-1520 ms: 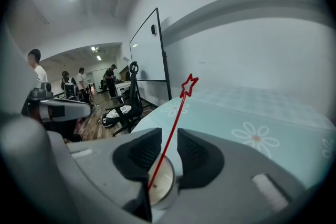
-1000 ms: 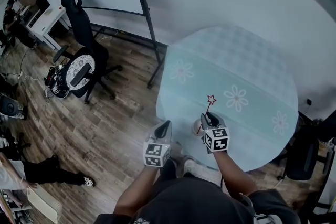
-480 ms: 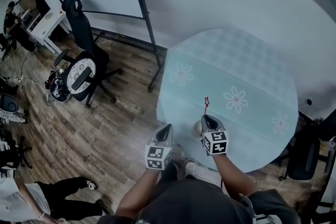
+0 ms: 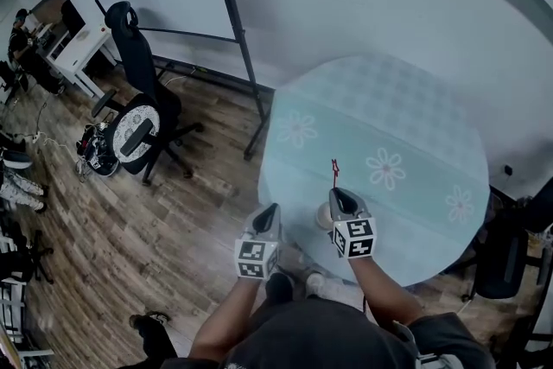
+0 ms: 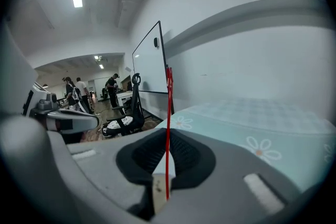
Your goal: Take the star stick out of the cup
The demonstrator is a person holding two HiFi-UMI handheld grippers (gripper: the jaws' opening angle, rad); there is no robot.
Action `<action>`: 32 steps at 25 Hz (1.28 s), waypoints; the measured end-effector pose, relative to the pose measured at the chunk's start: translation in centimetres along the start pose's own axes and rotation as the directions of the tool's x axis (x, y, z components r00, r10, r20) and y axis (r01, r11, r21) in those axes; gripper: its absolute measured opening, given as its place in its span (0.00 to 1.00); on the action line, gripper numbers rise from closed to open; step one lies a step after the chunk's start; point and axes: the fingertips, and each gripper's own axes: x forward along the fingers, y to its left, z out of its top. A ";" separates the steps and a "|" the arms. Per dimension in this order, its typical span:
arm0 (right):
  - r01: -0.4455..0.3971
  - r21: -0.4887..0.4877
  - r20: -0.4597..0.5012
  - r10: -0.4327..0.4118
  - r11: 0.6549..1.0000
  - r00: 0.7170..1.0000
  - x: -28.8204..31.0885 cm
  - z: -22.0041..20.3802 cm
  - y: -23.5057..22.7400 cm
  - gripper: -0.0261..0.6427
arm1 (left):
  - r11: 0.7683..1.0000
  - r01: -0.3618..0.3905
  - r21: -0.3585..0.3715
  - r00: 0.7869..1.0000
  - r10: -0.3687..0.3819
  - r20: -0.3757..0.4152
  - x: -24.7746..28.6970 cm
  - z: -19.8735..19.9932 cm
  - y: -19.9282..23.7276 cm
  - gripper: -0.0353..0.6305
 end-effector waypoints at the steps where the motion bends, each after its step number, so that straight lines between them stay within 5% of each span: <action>1: -0.003 -0.004 0.012 0.003 1.000 1.000 -0.2 0.5 0.2 0.07 | 1.000 -0.002 0.005 1.000 0.002 0.009 -0.1 0.4 0.1 0.06; 10: -0.039 -0.044 0.239 0.049 0.998 0.970 -4.2 9.7 2.6 0.07 | 0.991 -0.034 0.126 0.994 0.020 0.109 -0.9 6.0 1.1 0.06; 17: -0.054 -0.072 0.345 0.075 0.996 0.936 -6.3 15.3 3.9 0.07 | 0.993 -0.015 0.117 0.982 -0.008 0.188 -1.5 10.7 0.2 0.06; 32: -0.034 -0.125 0.397 0.081 0.992 0.914 -9.2 17.4 4.9 0.07 | 0.991 -0.002 0.131 0.959 -0.035 0.281 -3.6 15.0 -0.7 0.06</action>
